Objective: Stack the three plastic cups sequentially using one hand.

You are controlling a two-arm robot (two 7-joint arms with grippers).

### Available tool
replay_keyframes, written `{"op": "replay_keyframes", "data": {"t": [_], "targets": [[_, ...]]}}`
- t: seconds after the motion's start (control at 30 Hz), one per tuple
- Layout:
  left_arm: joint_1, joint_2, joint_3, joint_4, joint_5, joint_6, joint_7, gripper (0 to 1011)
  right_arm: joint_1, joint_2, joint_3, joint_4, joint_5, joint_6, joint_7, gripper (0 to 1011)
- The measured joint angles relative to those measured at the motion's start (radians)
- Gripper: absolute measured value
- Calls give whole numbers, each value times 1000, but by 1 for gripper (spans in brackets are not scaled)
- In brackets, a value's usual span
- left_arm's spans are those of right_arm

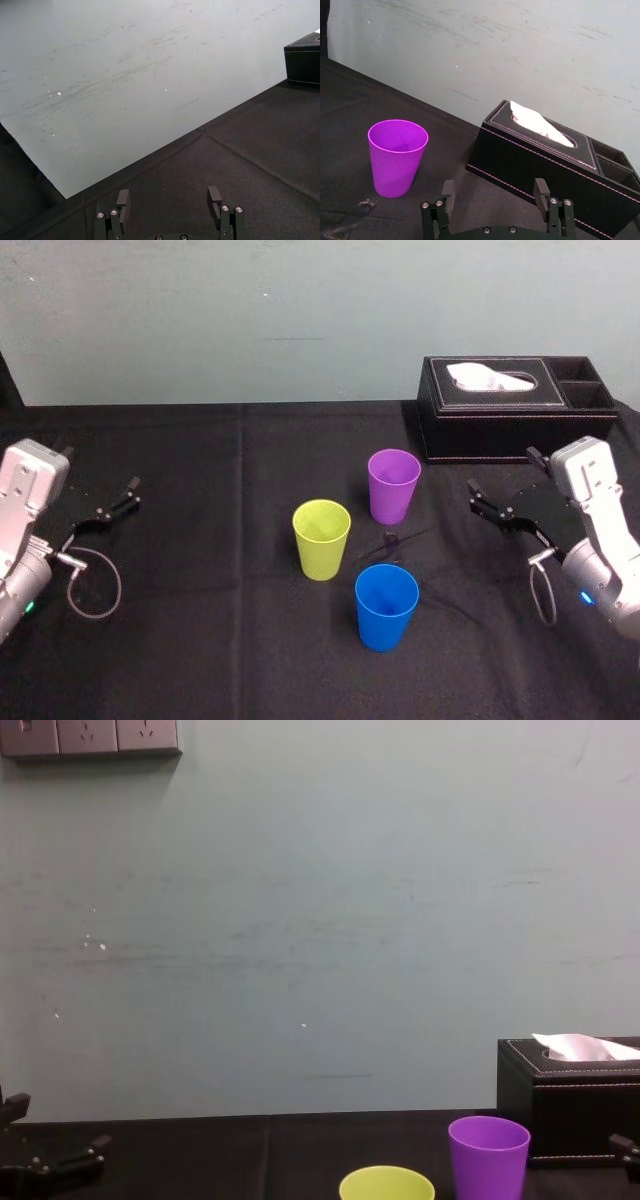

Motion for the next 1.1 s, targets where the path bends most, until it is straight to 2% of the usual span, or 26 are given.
{"op": "replay_keyframes", "data": {"t": [1.1], "targets": [[0,0,0,0,0,0,0,1010,0,0,0,0,0,0,0,1003]]}}
